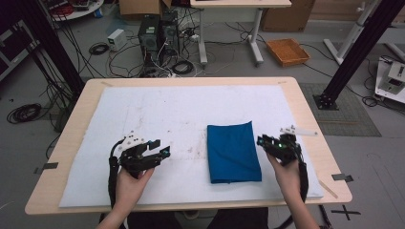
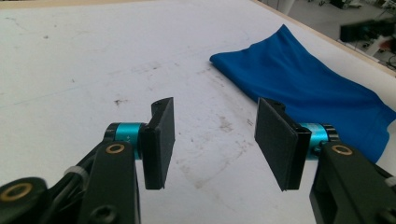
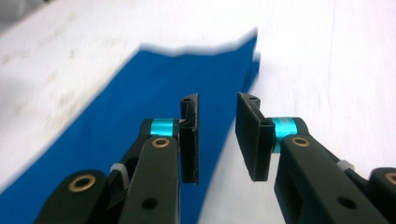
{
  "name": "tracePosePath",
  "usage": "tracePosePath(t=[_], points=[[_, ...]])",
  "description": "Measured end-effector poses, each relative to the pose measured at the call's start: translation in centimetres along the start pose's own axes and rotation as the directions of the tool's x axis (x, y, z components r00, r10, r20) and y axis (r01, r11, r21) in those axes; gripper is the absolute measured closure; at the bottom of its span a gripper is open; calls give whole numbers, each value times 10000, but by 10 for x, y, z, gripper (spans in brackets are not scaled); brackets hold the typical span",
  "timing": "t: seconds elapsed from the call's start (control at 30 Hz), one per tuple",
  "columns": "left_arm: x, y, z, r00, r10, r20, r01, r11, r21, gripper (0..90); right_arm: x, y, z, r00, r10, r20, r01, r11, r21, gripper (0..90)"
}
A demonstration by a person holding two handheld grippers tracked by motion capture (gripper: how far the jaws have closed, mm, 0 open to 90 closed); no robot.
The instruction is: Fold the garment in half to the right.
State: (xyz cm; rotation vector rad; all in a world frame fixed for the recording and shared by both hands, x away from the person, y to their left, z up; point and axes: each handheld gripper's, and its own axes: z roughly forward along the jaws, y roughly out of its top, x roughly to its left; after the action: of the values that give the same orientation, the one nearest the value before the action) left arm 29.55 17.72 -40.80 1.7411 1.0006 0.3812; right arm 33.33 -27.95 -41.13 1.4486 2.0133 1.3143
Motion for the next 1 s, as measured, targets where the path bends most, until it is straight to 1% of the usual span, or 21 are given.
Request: tracePosePath(t=[0.07,0.17,0.23,0.3,0.33,0.37,0.4,0.43,0.47,0.5,0.6,0.63,0.73,0.77,0.8,0.87,0.9,0.93,0.97,1.0], points=[[5,-1,0,9999,-43,-157,44,10000,27,475,-5,15,18,9999,166,51,-165,9998,-148,710],[10,-1,-1,9996,-169,-220,169,9999,-25,475,-6,29,43,9987,260,448,-259,9997,-27,710],[12,-1,-1,9994,-211,-264,211,9998,-11,475,-7,34,58,9976,327,604,-328,9995,-3,721],[13,-2,-1,9993,-245,-285,245,9997,11,474,-7,35,71,9947,365,956,-390,9990,238,724],[13,-2,-1,9993,-245,-285,245,9997,11,474,-7,35,71,9947,365,956,-390,9990,238,724],[14,-3,-1,9993,-243,-275,244,9997,41,474,-10,35,81,9910,363,1292,-423,9981,444,776],[15,-3,-2,9994,-221,-251,223,9997,79,474,-12,35,84,9894,387,1400,-460,9977,492,848],[15,-3,-2,9994,-242,-248,244,9997,89,473,-13,35,86,9893,383,1406,-455,9978,482,890],[15,-3,-2,9994,-242,-248,244,9997,89,473,-13,35,86,9893,383,1406,-455,9978,482,890],[16,-4,-2,9992,-254,-294,257,9996,76,473,-15,34,87,9870,379,1559,-462,9977,501,896],[17,-5,-3,9990,-298,-334,301,9995,79,473,-19,33,86,9851,310,1690,-410,9976,558,898],[17,-5,-3,9990,-307,-334,309,9995,55,473,-21,33,86,9842,364,1732,-463,9975,537,898],[18,-5,-3,9990,-271,-343,272,9996,31,471,-25,31,85,9838,311,1767,-411,9977,533,888],[18,-4,-4,9990,-281,-339,280,9996,-28,470,-26,31,85,9828,232,1831,-336,9980,540,861],[18,-4,-4,9990,-281,-339,280,9996,-28,468,-26,30,85,9824,245,1854,-345,9981,509,813],[20,-4,-4,9990,-272,-349,271,9996,-32,459,-28,31,84,9817,238,1890,-328,9985,447,803],[22,-3,-6,9988,-226,-434,222,9997,-95,459,-29,31,82,9813,252,1908,-332,9987,389,750],[22,-3,-6,9988,-226,-434,222,9997,-95,453,-29,31,82,9813,252,1908,-332,9987,389,750],[27,-1,-9,9990,-103,-445,97,9999,-136,440,-30,31,77,9827,268,1835,-325,9991,277,695],[27,-1,-9,9990,-103,-445,97,9999,-136,423,-30,31,77,9827,268,1835,-325,9991,277,695]])
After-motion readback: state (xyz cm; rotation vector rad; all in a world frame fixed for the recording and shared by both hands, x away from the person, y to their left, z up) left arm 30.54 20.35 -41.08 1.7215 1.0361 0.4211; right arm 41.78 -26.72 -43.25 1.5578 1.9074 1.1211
